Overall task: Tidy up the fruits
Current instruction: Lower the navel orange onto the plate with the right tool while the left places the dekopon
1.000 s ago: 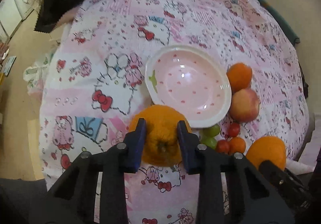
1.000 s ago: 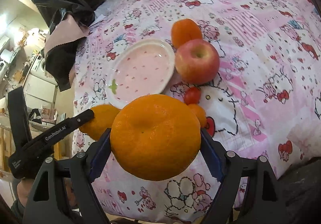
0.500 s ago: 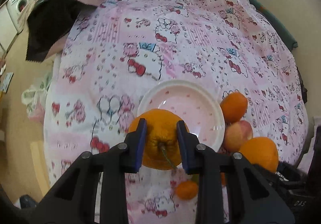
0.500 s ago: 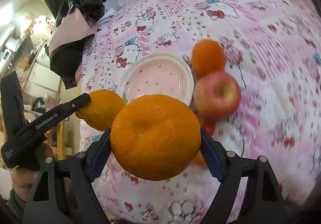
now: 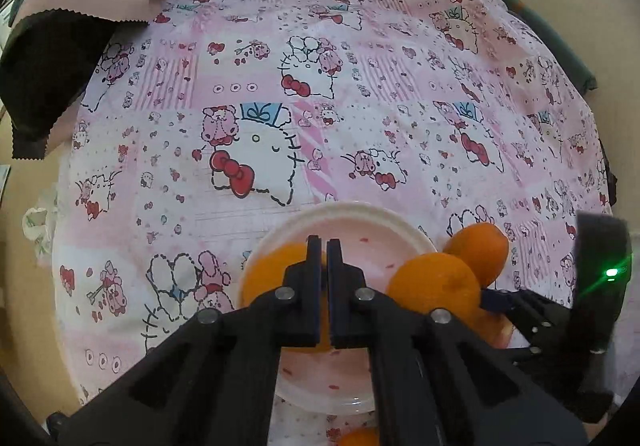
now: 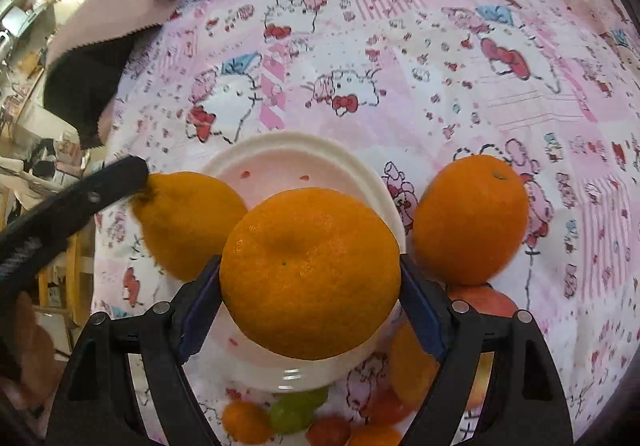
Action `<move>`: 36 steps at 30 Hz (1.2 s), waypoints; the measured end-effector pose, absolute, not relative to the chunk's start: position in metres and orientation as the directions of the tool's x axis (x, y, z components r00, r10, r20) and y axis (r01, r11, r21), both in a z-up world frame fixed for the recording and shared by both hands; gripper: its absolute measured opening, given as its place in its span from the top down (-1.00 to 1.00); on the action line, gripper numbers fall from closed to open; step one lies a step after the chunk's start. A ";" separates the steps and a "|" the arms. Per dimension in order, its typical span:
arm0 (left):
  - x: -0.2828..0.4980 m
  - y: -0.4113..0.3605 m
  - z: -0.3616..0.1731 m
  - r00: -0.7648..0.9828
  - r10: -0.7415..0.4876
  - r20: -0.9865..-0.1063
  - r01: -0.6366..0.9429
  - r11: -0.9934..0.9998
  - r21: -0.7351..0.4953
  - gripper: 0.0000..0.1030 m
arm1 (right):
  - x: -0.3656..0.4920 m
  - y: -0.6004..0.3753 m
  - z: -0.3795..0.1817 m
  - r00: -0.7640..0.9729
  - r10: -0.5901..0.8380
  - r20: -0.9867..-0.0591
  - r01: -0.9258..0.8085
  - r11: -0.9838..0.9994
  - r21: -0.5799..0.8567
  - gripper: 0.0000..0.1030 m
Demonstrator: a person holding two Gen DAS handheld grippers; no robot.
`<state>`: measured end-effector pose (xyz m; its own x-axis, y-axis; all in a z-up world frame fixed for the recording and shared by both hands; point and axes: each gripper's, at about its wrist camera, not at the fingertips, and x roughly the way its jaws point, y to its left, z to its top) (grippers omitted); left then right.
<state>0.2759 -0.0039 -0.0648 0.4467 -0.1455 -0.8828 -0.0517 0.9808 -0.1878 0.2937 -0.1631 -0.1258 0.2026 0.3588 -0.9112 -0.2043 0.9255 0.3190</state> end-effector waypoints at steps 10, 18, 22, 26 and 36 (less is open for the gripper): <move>0.267 0.021 -0.057 0.488 -0.131 -0.863 -0.106 0.972 -0.208 -0.35 | 0.309 -0.154 -0.141 0.196 0.361 -0.912 -0.203 0.925 0.322 -0.65; 0.254 0.035 -0.062 0.469 -0.117 -0.876 -0.156 0.965 -0.212 -0.54 | 0.311 -0.160 -0.143 0.167 0.425 -0.889 -0.173 0.901 0.398 -0.69; 0.244 0.036 -0.063 0.462 -0.113 -0.880 -0.152 0.967 -0.204 -0.54 | 0.309 -0.164 -0.123 0.216 0.457 -0.863 -0.181 0.887 0.425 -0.70; 0.233 0.037 -0.060 0.464 -0.082 -0.882 -0.137 0.977 -0.162 -0.54 | 0.307 -0.171 -0.098 0.237 0.438 -0.867 -0.208 0.895 0.395 -0.71; 0.228 0.035 -0.085 0.374 -0.080 -0.924 -0.152 0.977 -0.147 -0.53 | 0.285 -0.162 -0.123 0.087 0.356 -0.931 -0.299 0.900 0.316 -0.68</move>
